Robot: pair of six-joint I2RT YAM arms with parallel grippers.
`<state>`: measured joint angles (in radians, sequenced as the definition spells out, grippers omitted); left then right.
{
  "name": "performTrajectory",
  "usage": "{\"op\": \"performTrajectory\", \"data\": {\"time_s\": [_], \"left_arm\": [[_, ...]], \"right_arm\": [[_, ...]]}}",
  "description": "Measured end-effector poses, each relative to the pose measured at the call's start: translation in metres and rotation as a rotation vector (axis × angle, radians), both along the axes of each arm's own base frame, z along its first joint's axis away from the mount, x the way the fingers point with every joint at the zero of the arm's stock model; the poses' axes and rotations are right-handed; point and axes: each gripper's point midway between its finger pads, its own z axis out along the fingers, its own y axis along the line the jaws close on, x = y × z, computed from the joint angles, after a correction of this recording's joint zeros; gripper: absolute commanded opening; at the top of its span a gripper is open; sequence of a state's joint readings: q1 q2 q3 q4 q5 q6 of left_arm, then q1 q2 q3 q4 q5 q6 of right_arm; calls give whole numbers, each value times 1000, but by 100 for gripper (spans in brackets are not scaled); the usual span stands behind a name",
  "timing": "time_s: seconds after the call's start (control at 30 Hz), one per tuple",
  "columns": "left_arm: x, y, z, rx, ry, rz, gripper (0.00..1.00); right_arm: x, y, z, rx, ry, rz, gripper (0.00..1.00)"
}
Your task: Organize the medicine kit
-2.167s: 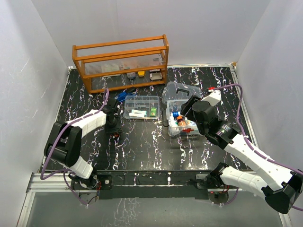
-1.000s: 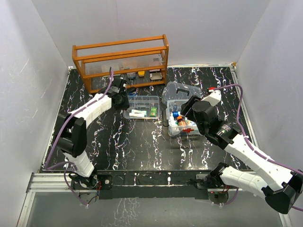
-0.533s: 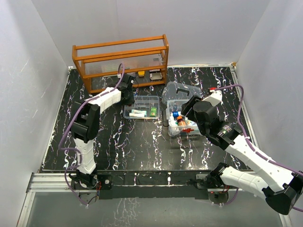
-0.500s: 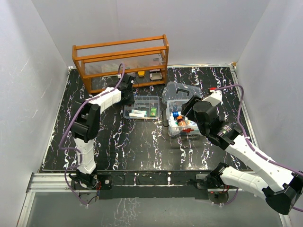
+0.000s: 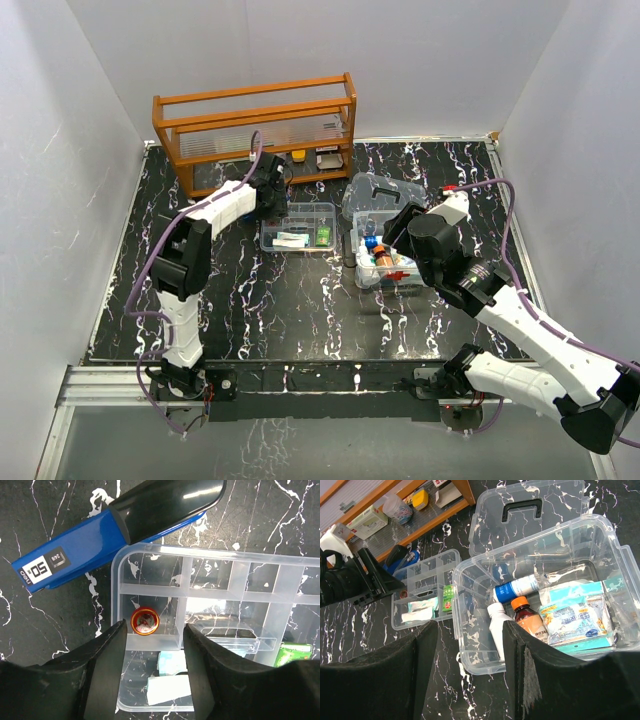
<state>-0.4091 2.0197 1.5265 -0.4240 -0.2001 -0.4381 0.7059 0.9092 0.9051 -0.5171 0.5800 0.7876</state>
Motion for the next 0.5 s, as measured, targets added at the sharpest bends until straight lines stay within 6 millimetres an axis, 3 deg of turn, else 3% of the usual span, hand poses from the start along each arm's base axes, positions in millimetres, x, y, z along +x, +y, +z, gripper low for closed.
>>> {"op": "performTrajectory", "data": {"time_s": [0.27, 0.5], "left_arm": [[-12, 6, 14, 5, 2, 1, 44], [-48, 30, 9, 44, 44, 11, 39]], "right_arm": [[0, 0, 0, 0, 1, 1, 52], [0, 1, 0, 1, 1, 3, 52]]}}
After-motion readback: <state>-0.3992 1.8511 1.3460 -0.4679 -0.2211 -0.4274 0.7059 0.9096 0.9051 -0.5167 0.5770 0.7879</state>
